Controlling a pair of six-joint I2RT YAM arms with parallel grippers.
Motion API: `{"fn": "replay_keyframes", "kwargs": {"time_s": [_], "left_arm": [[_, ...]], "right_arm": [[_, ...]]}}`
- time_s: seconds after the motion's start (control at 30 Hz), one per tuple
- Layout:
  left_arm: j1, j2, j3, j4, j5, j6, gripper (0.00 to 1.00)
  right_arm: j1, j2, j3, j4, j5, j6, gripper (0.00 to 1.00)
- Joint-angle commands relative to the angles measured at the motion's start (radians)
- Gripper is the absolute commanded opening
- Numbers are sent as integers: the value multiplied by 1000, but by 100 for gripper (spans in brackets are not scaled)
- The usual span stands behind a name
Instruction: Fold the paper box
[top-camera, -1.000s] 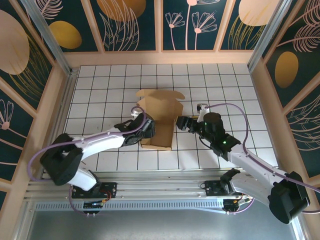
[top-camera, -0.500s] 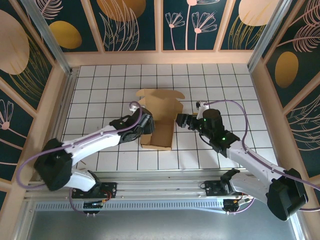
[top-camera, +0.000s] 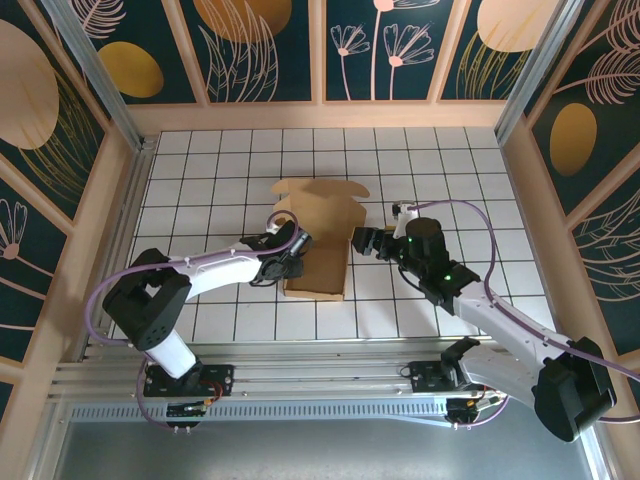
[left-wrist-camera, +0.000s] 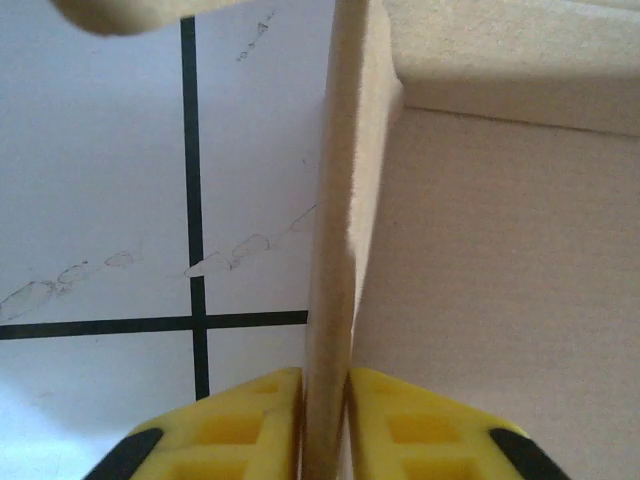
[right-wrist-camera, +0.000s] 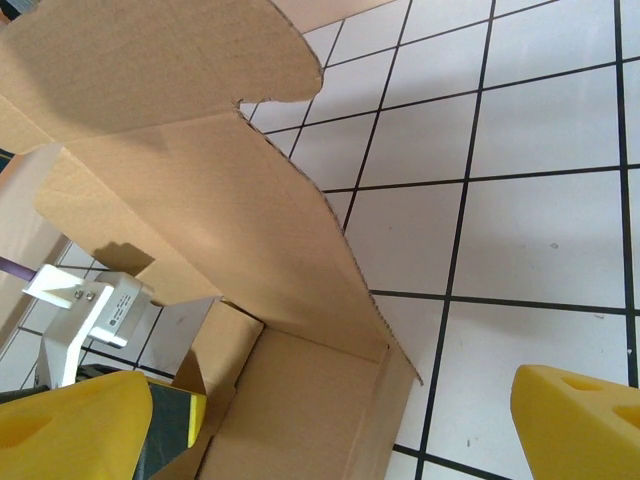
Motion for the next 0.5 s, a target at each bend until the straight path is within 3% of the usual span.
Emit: {"fn": "replay_keyframes", "kwargs": {"time_s": [0.0,0.33,0.47], "left_arm": [[1,24,2,0,20,7,15],[-3,114,39,-76,-12,117,3],[-18,134,51,-115,-55,133,6]], "right_arm": [[-5,-24,22,5,-5,-1,93],[-6,-13,3,20,-2,6,93],[-6,-4,-12,30,-7,13,93]]}}
